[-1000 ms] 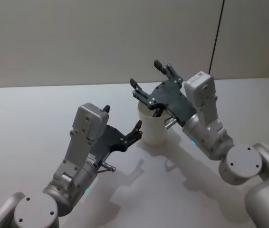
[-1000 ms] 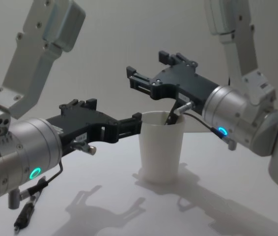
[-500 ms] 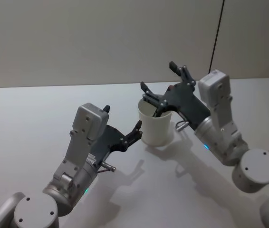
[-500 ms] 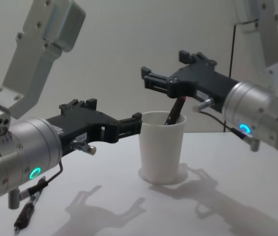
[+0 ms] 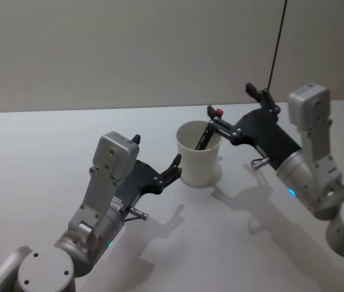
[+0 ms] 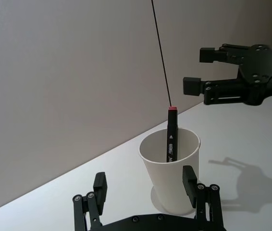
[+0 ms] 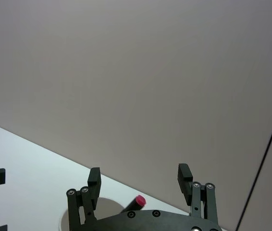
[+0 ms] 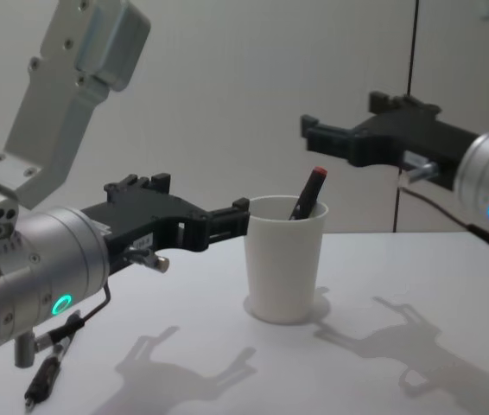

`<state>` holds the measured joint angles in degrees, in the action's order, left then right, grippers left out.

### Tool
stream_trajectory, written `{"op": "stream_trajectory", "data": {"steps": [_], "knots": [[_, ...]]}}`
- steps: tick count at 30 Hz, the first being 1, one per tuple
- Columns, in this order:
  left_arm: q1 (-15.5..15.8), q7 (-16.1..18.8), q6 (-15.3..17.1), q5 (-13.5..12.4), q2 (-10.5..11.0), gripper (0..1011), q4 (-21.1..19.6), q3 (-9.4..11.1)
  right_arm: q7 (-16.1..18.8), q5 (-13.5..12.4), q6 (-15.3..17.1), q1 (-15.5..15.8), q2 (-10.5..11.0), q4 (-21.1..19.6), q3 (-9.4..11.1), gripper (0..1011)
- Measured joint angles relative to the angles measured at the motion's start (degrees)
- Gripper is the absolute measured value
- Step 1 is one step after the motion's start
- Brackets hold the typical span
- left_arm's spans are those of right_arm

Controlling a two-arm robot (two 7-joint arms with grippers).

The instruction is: Place the pen into the pen holder.

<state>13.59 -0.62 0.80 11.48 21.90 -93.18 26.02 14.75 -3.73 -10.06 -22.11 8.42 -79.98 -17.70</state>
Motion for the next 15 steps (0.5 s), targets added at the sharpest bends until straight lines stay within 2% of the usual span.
{"op": "stream_trajectory", "data": {"steps": [15], "knots": [[0.0,0.0,0.0,0.0,0.0,1000,0.0,0.0,-2.3,-3.3,7.4,4.6,4.0,-7.5,2.4,1001]]}}
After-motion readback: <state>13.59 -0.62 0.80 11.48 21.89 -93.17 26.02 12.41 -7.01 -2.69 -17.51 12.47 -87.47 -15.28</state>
